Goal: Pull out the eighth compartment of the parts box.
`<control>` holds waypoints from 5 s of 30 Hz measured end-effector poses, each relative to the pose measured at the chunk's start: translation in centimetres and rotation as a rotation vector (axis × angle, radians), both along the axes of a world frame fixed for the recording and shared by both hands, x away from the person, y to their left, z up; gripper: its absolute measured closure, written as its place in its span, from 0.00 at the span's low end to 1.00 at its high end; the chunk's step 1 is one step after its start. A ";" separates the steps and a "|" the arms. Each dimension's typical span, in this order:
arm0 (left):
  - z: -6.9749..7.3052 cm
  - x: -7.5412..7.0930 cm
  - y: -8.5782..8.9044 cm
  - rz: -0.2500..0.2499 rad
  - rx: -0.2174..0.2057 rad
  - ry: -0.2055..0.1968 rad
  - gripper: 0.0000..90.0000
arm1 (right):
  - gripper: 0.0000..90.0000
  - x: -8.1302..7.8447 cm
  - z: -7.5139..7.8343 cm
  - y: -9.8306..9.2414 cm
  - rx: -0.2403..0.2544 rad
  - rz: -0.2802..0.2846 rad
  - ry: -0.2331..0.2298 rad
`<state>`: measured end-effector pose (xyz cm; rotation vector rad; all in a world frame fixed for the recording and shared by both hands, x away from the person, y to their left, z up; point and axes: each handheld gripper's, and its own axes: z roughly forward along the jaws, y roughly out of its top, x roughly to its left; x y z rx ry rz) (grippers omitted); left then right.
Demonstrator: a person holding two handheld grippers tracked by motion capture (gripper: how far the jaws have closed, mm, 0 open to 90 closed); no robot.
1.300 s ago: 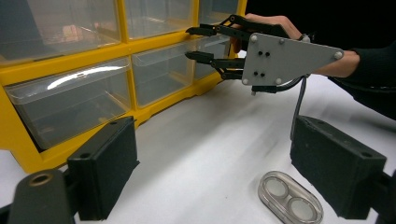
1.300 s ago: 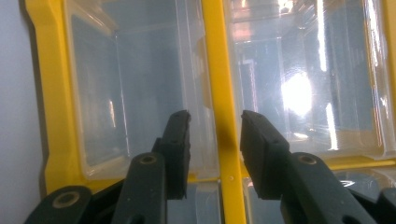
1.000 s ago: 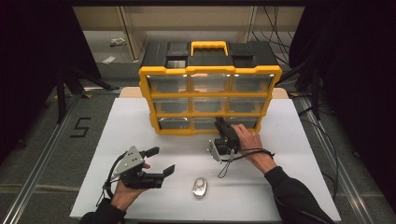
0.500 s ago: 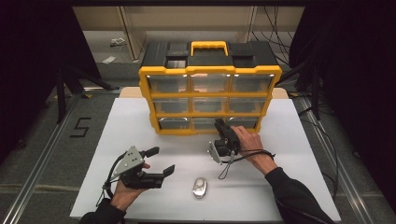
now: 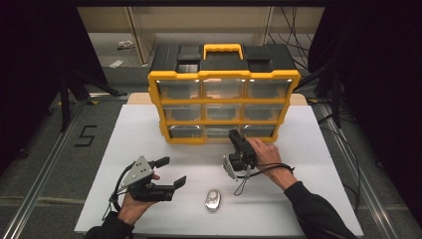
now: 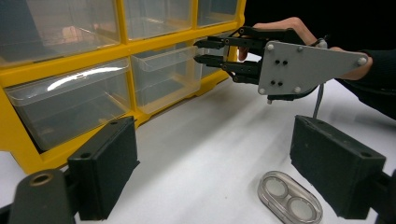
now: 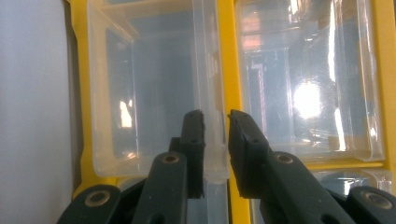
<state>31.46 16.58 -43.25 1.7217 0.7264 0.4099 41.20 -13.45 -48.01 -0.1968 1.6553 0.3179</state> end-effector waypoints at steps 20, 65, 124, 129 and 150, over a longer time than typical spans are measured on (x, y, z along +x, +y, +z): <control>0.0 0.0 0.0 0.003 -0.001 0.001 0.17 | 0.86 -1.7 0.0 -0.3 -0.007 0.011 0.002; -0.1 0.0 0.0 0.003 0.004 0.002 0.17 | 0.87 -4.3 -0.3 -1.2 -0.028 0.048 0.003; -0.1 0.1 0.0 0.002 0.008 0.003 0.17 | 0.74 -6.2 -0.2 -1.5 -0.013 0.061 0.066; -0.1 0.1 0.0 0.003 0.007 0.004 0.17 | 0.65 -6.4 0.2 -1.4 -0.008 0.069 0.084; -0.1 0.1 -0.1 0.002 0.009 0.005 0.17 | 0.42 -7.9 1.4 -1.1 0.075 0.087 0.249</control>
